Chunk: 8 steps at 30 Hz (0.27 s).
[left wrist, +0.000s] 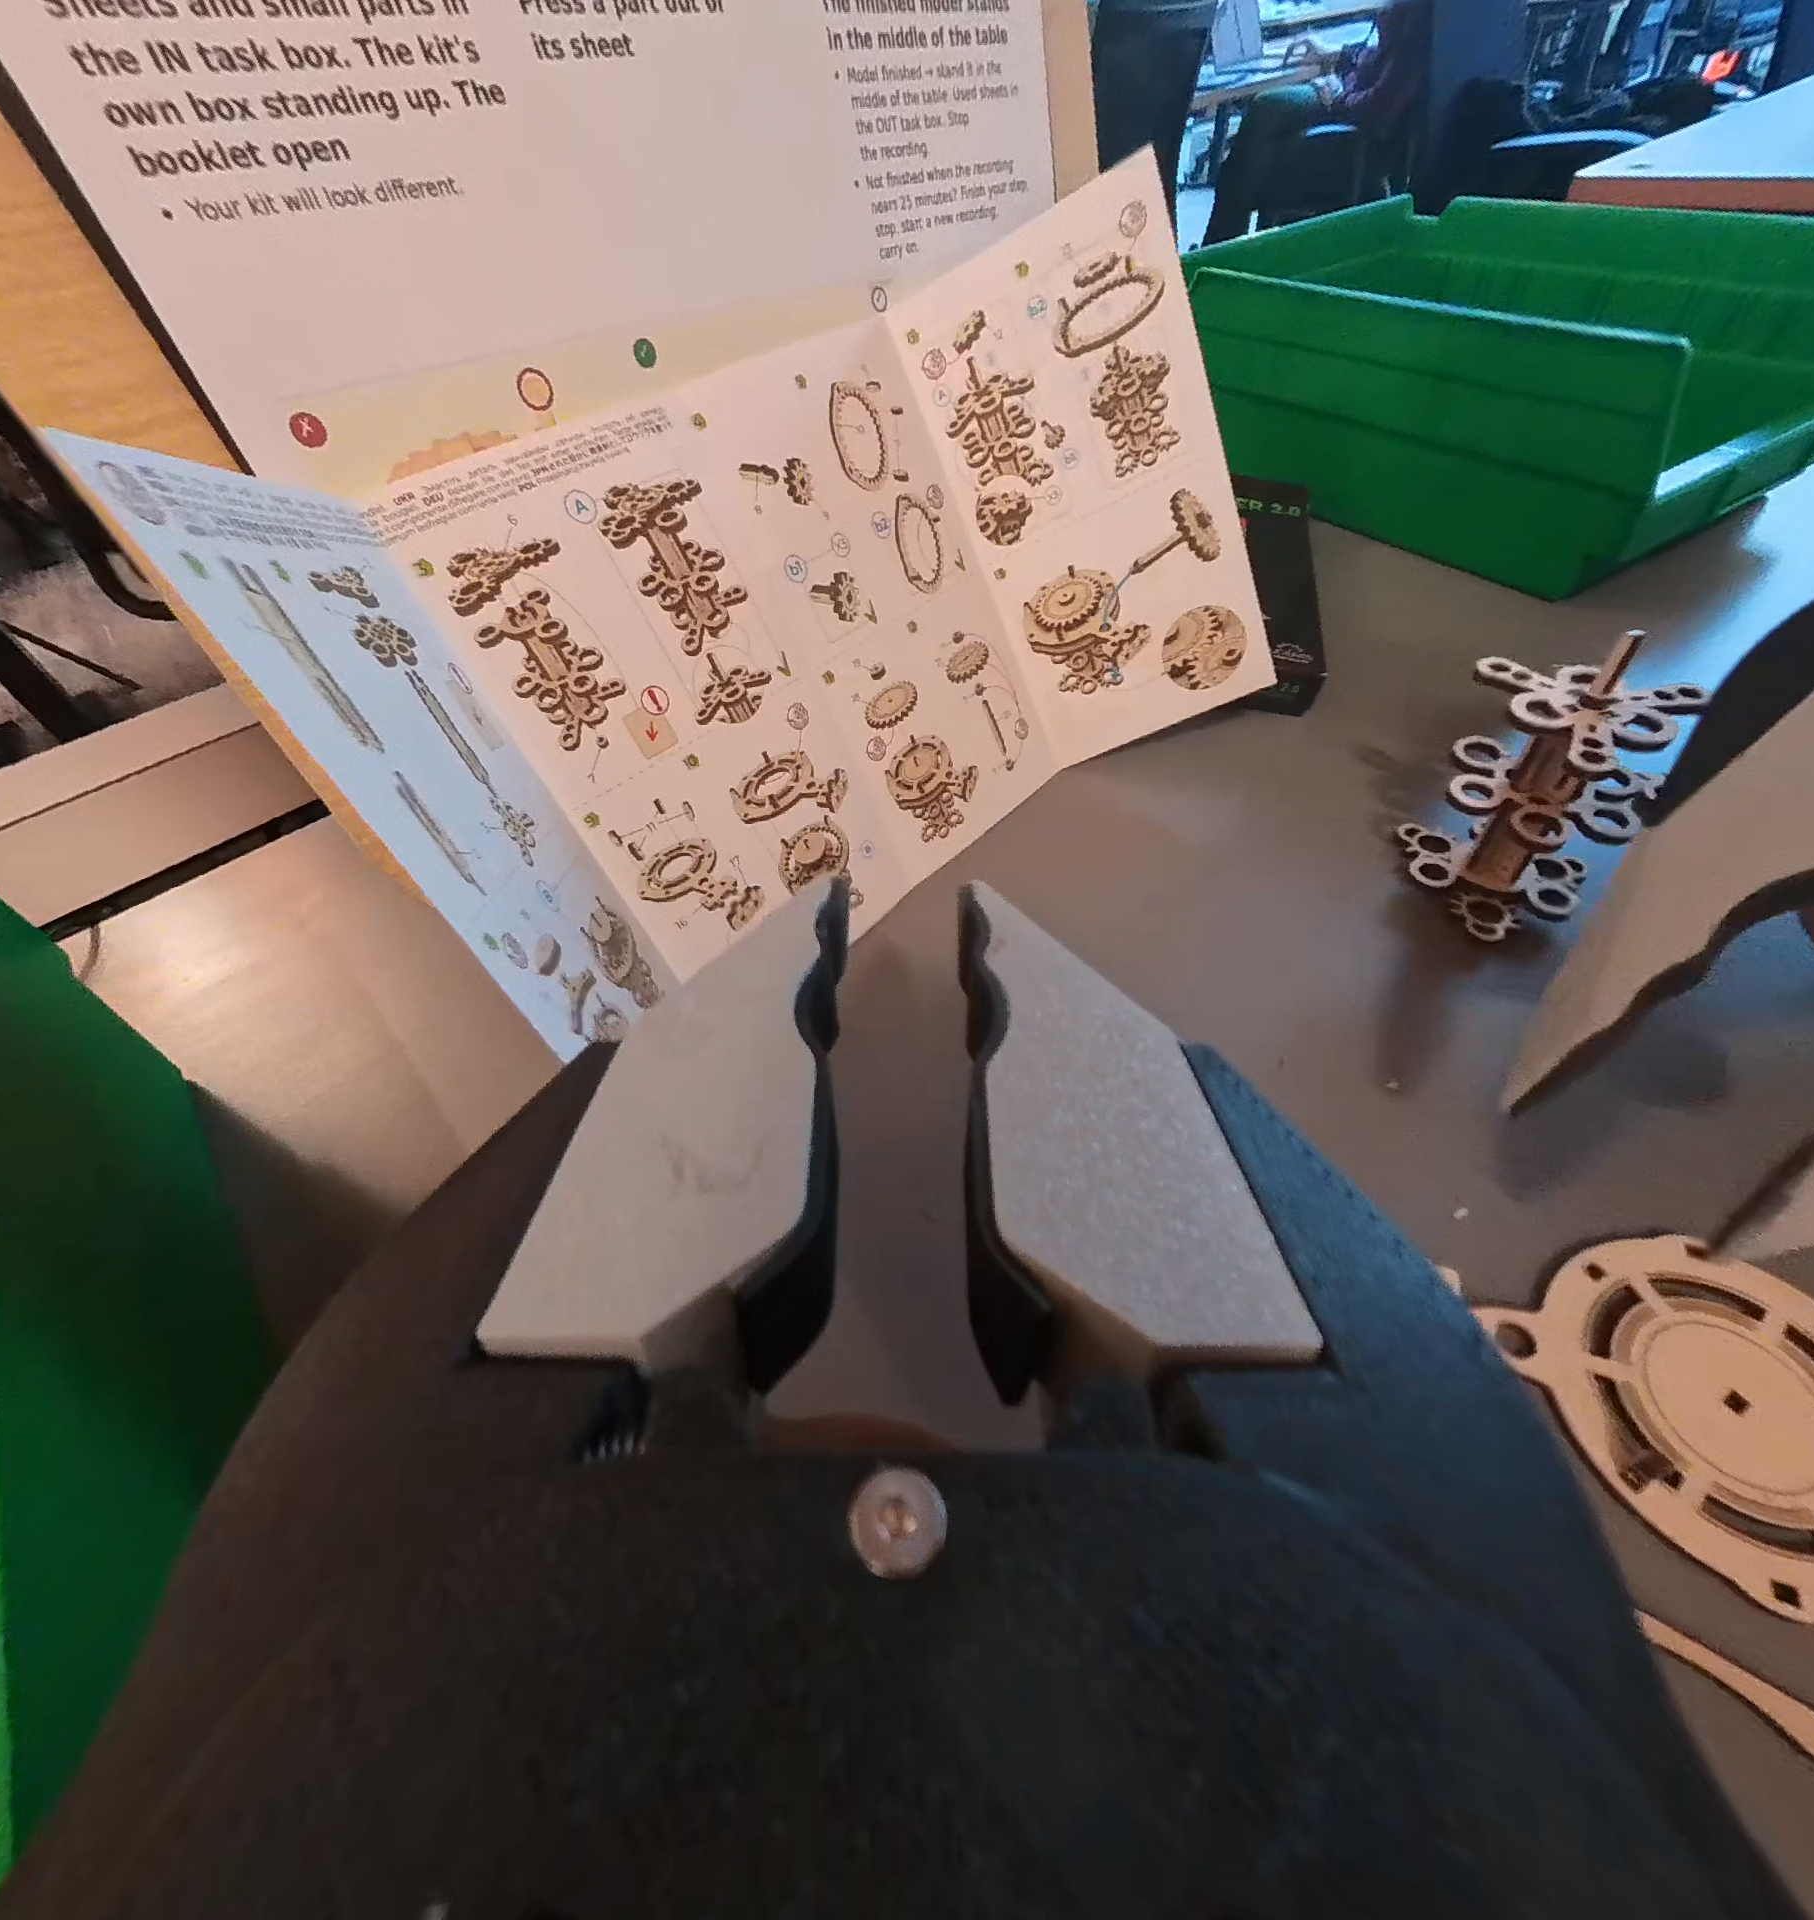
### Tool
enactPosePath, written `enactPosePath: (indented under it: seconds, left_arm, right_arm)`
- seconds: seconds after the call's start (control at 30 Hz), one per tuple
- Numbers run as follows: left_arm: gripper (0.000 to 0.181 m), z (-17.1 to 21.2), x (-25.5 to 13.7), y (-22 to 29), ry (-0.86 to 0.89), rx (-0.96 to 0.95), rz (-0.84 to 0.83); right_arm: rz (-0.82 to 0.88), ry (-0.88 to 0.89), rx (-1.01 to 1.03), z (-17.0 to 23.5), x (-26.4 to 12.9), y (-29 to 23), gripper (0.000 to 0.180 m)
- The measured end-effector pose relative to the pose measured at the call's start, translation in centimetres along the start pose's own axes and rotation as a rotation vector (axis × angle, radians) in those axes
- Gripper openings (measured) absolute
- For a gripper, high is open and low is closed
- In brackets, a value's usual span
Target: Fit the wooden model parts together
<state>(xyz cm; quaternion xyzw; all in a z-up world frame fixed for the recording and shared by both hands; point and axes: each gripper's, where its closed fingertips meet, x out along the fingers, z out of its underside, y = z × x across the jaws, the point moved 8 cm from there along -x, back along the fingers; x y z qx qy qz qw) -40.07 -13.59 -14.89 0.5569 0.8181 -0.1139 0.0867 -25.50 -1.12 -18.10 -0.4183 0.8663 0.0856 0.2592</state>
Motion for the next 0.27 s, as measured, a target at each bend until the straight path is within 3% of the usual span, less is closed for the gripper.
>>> enactPosePath:
  seconds: [0.03, 0.27]
  left_arm:
    - [0.017, -0.12, -0.12, -0.1, 0.012, -0.006, -0.005]
    - [0.018, 0.44, -0.17, -0.41, -0.035, -0.033, 0.037]
  right_arm:
    - [-0.006, 0.016, 0.005, -0.16, -0.15, 0.0, 0.032]
    - [0.037, 0.027, 0.021, 0.07, -0.09, 0.65, 0.043]
